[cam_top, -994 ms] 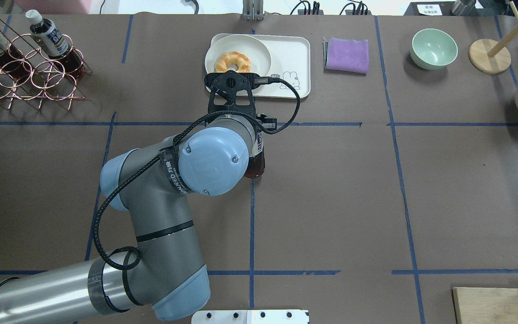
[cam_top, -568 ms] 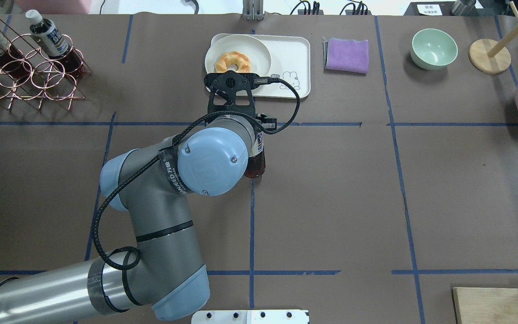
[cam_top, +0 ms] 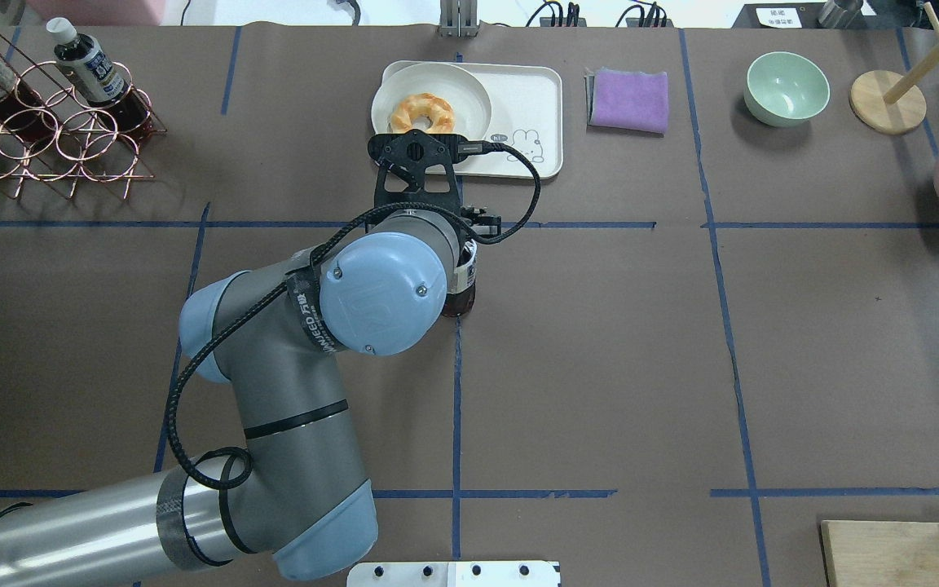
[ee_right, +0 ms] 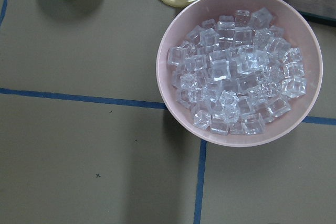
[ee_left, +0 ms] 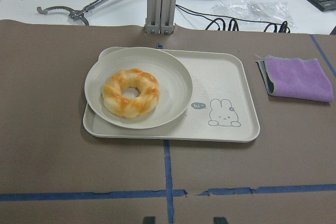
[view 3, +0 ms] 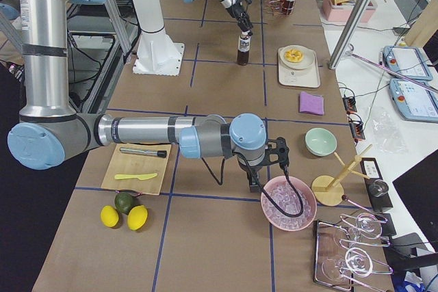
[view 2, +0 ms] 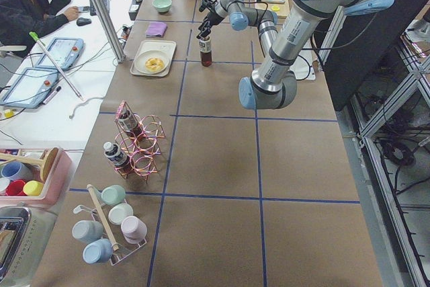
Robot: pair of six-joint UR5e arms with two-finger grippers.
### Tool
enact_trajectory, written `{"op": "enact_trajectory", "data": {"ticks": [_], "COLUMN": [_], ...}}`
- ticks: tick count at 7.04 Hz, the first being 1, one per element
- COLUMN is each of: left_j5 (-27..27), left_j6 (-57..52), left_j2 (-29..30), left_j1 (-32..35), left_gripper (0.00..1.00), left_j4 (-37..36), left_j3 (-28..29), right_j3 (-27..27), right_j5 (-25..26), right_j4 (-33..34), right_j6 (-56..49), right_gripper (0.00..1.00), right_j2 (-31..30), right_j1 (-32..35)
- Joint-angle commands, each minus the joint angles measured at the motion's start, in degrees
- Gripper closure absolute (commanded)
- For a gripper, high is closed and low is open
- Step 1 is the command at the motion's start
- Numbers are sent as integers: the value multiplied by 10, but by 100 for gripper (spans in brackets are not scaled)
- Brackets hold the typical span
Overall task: Place tea on tray
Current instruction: 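Lower the tea bottle upright onto the table and open the left gripper, then withdraw the left arm toward the rack while the right arm reaches toward the bottle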
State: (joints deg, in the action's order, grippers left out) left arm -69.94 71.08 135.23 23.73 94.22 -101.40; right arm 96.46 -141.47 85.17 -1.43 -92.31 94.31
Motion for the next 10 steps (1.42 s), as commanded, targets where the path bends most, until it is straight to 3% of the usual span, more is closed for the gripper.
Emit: {"op": "enact_trajectory", "data": {"ticks": [1, 4, 5, 6, 8, 10], "left_j5": [-1, -7, -8, -12, -41, -176], "left_j6": [-1, -9, -9, -9, -10, -125], "left_j2": [-1, -58, -78, -127, -168, -234], "left_j1": [2, 22, 40, 58, 124, 217], "left_gripper": [0, 0, 0, 0, 0, 0], "left_j4": [-2, -7, -11, -13, -5, -13], "left_j3": [-16, -104, -130, -149, -158, -161], "right_j3": [0, 70, 102, 107, 118, 127], "right_j5": [-6, -6, -4, -2, 0, 56], "right_j4": [0, -2, 0, 0, 1, 5], "right_j6": [28, 132, 171, 213, 298, 420], "right_gripper": [0, 0, 0, 0, 0, 0], "right_j2": [12, 13, 29, 57, 110, 192], "right_j1": [0, -37, -65, -83, -132, -213]}}
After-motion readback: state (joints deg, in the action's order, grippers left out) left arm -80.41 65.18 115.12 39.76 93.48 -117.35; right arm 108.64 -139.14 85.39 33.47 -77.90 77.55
